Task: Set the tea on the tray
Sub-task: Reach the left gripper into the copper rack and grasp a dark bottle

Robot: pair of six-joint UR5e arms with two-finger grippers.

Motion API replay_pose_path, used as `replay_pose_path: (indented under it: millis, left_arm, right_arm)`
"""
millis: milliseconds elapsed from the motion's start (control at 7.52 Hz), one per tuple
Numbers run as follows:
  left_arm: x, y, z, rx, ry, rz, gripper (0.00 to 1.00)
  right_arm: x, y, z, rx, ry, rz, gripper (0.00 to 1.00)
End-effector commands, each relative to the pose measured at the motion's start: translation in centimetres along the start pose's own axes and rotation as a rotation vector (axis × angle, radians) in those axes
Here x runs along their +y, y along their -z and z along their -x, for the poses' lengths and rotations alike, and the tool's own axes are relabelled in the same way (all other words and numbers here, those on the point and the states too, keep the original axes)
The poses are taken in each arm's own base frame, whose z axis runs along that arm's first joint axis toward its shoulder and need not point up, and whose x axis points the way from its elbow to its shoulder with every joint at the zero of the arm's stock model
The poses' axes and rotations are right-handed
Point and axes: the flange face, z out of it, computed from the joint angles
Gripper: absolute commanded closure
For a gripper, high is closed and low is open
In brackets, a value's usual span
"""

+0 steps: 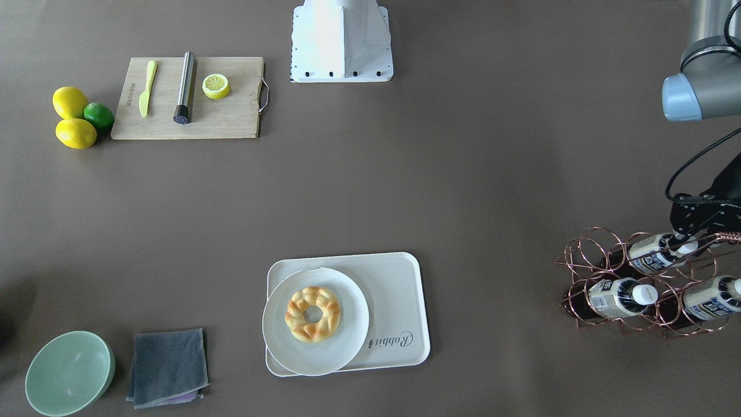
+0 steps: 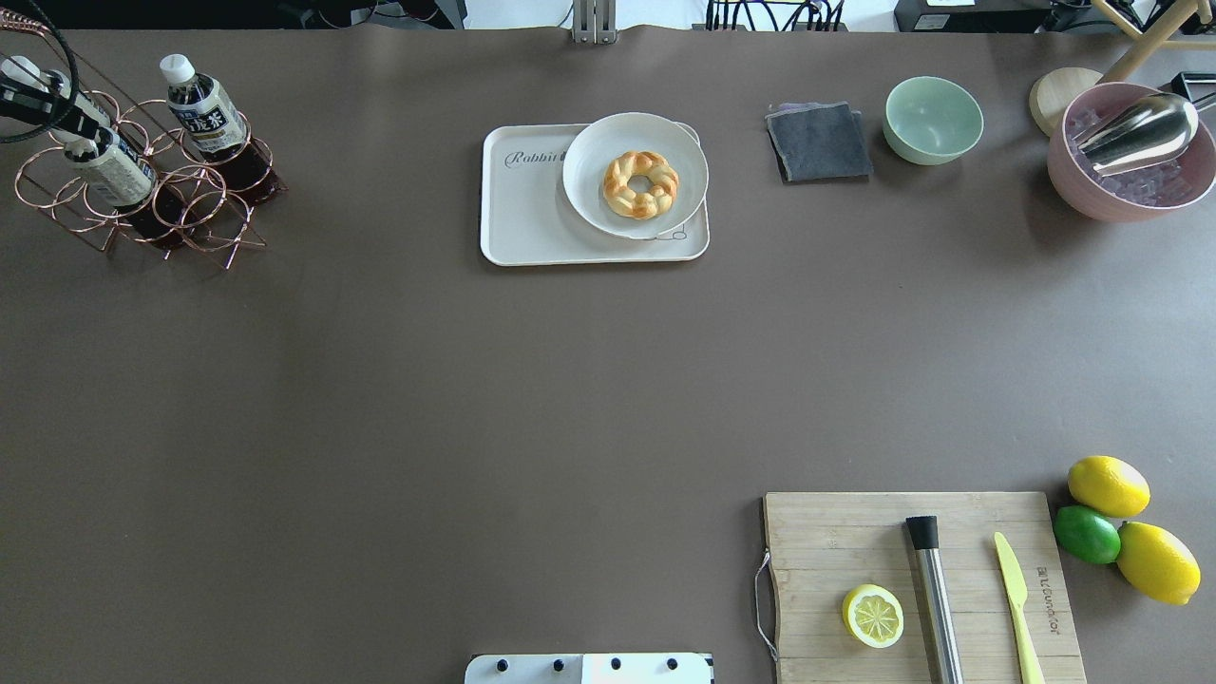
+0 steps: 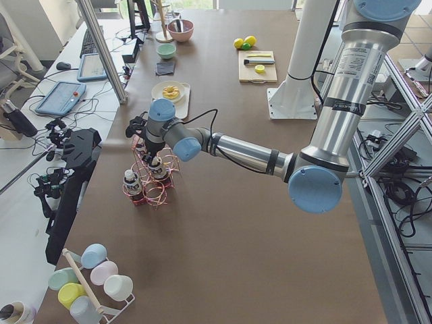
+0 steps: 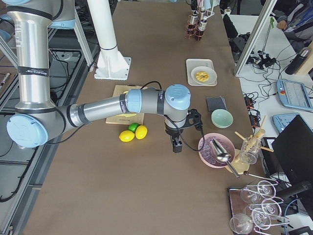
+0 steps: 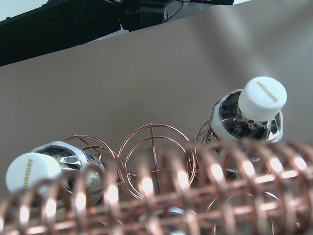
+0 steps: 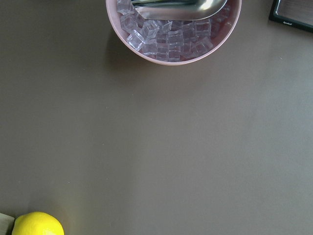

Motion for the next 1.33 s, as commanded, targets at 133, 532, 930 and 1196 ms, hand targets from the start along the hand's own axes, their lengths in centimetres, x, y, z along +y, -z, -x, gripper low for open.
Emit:
replay_pose_path:
  millis: [133, 532, 930, 1196]
  left_arm:
    - [-2.0, 3.0, 0.5, -0.005, 0.009, -0.052, 1.0]
    - [-3.4, 11.4, -3.2, -0.038, 0.043, -0.055, 1.0]
    - [-2.9, 17.1, -4.4, -0.054, 0.064, -0.092, 1.0]
    - [-4.6, 19.3, -11.3, -0.043, 0.136, -0.039, 1.0]
  right_arm:
    - [-0.2, -0.2, 0.1, 0.003, 0.017, -0.009, 0.0]
    - [-0.3, -0.7, 0.1, 0.001, 0.017, 0.001, 0.0]
    - [-0.6, -1.1, 0.2, -0.003, 0.023, 0.008, 0.0]
    - [-0.6, -1.2, 0.3, -0.003, 0.024, 0.009, 0.0]
